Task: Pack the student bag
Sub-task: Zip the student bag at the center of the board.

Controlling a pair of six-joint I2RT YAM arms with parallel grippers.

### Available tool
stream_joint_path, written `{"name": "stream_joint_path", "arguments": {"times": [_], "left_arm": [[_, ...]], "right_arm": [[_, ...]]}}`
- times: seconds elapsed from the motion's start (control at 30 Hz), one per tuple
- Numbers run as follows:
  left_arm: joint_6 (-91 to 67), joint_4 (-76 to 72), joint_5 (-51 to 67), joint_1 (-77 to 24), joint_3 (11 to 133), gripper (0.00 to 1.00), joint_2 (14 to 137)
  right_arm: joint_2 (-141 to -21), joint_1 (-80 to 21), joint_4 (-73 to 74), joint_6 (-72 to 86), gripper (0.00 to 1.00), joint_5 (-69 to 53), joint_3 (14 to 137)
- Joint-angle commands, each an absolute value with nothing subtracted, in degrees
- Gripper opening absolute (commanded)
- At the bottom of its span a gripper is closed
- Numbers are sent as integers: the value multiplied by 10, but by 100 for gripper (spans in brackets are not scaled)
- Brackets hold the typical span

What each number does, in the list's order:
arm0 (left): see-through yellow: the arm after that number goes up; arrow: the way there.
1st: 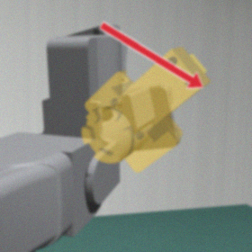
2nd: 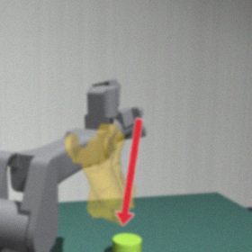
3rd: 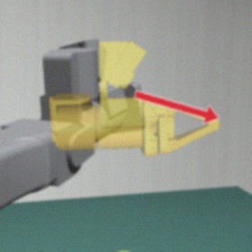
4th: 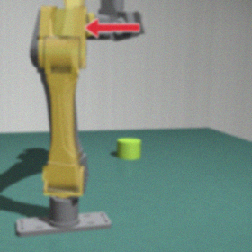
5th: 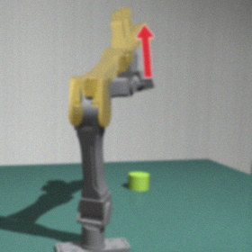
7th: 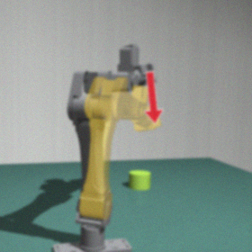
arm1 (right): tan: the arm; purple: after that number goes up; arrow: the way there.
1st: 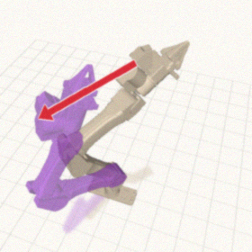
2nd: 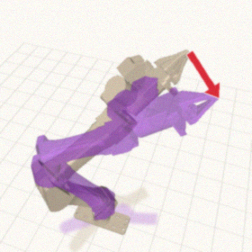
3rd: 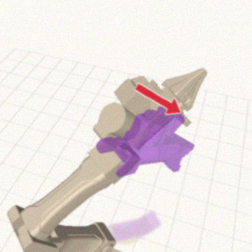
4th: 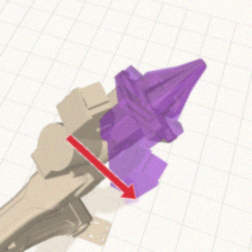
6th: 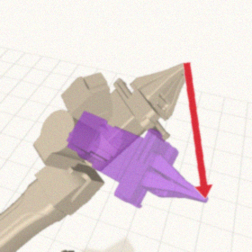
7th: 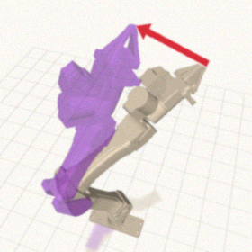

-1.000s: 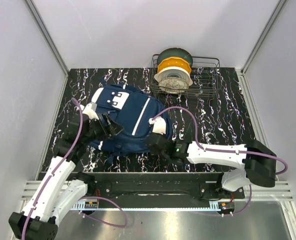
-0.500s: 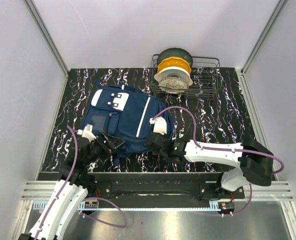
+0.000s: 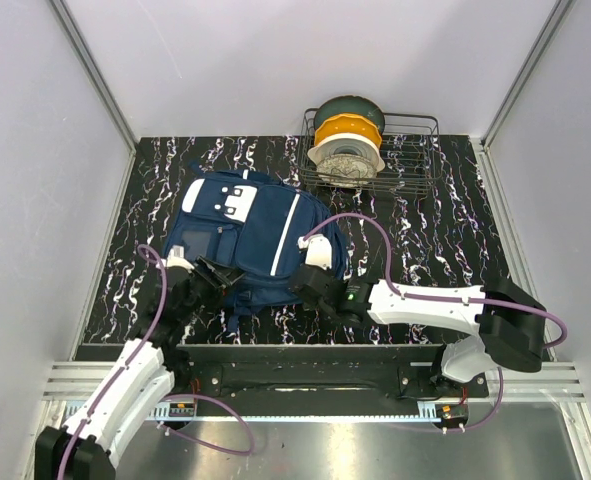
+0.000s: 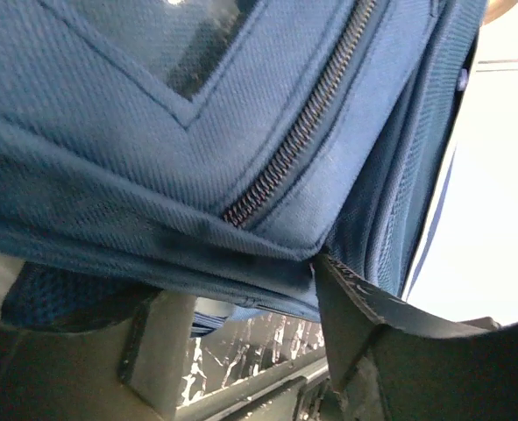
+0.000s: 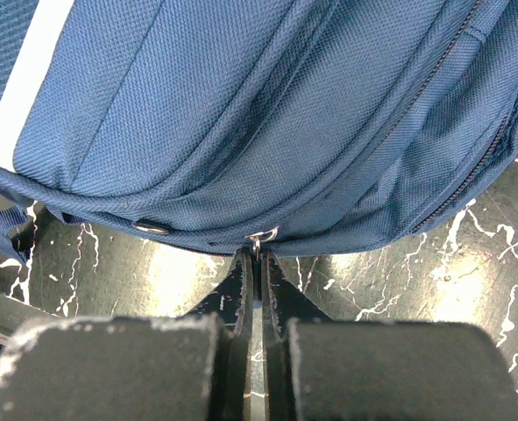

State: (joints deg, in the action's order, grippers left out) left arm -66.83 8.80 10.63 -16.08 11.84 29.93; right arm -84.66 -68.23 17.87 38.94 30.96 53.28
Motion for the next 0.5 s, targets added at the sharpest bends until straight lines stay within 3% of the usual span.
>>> {"name": "stream_joint_path", "arguments": {"times": [0.0,0.03,0.07,0.13,0.33,0.47], "left_arm": [[-664,-31,82,-162,126,45,353],[-651,-26,77,-161,130,36,359],[-641,-12,72,-161,135,16,364],[-605,22,47,-162,158,0,361],[-483,187,-33,-136,257,0,318],[-418,249,-11,-94,301,0,330]], "right_arm": [[-828,-693,142,393,0,294,545],[-826,-694,140,391,0,294,541],[-824,-696,140,389,0,294,540],[-821,-696,142,381,0,301,534],[-810,-693,190,366,0,381,511],[-791,-671,192,376,0,382,486]]}}
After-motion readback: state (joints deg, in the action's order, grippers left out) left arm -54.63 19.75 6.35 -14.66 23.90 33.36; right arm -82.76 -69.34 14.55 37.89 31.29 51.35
